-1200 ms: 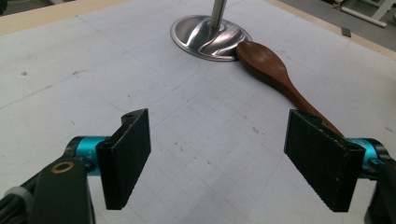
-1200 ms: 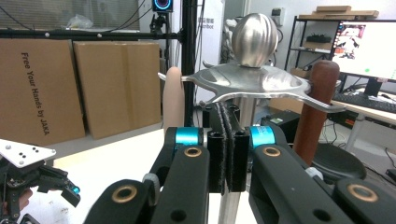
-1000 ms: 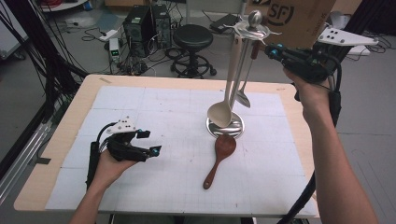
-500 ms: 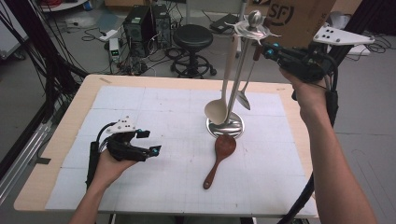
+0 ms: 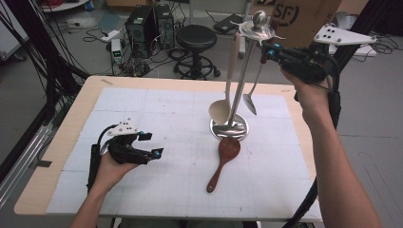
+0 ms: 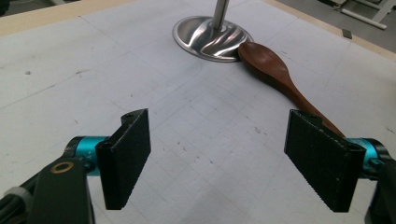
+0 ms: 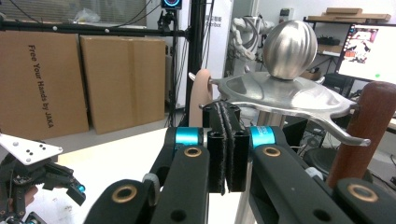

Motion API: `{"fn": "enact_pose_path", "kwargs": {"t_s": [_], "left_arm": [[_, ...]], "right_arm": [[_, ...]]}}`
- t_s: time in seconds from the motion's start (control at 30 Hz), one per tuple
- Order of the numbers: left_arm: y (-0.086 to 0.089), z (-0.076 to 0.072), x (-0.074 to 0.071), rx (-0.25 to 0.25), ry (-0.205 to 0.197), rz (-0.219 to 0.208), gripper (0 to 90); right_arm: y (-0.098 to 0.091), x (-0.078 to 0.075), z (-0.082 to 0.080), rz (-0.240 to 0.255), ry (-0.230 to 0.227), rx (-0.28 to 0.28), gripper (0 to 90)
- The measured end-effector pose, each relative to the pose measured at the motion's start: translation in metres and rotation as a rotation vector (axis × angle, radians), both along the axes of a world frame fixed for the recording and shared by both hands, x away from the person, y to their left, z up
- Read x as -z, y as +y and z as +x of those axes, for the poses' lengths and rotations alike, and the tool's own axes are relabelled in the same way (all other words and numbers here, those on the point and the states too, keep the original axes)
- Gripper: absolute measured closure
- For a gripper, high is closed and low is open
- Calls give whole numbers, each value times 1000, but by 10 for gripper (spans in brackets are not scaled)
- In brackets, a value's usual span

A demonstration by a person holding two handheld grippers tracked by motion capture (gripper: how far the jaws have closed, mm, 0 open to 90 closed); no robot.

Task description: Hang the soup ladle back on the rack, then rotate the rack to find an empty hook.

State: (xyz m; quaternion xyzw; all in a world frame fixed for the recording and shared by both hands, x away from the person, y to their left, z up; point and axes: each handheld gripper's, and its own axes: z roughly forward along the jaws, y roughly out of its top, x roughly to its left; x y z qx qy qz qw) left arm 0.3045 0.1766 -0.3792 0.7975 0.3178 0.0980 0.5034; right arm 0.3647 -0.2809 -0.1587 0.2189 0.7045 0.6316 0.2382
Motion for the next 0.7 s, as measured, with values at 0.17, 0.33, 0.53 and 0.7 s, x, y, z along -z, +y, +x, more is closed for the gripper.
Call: {"fn": "enact_pose_path", "kwargs": {"t_s": [0.17, 0.33, 0.53, 0.7], "left_arm": [[0, -1, 0, 1, -2, -3, 234], [-1, -1, 0, 2, -4, -3, 234], [0, 1, 1, -3, 0, -5, 234], [0, 1, 1, -1, 3, -5, 232]], "right_arm": [[2, 0, 0, 3, 0, 7, 893], [6, 0, -1, 2, -8, 10, 894], [7, 0, 0, 9, -5, 12, 893], [10, 0, 1, 5, -9, 11, 893]]}}
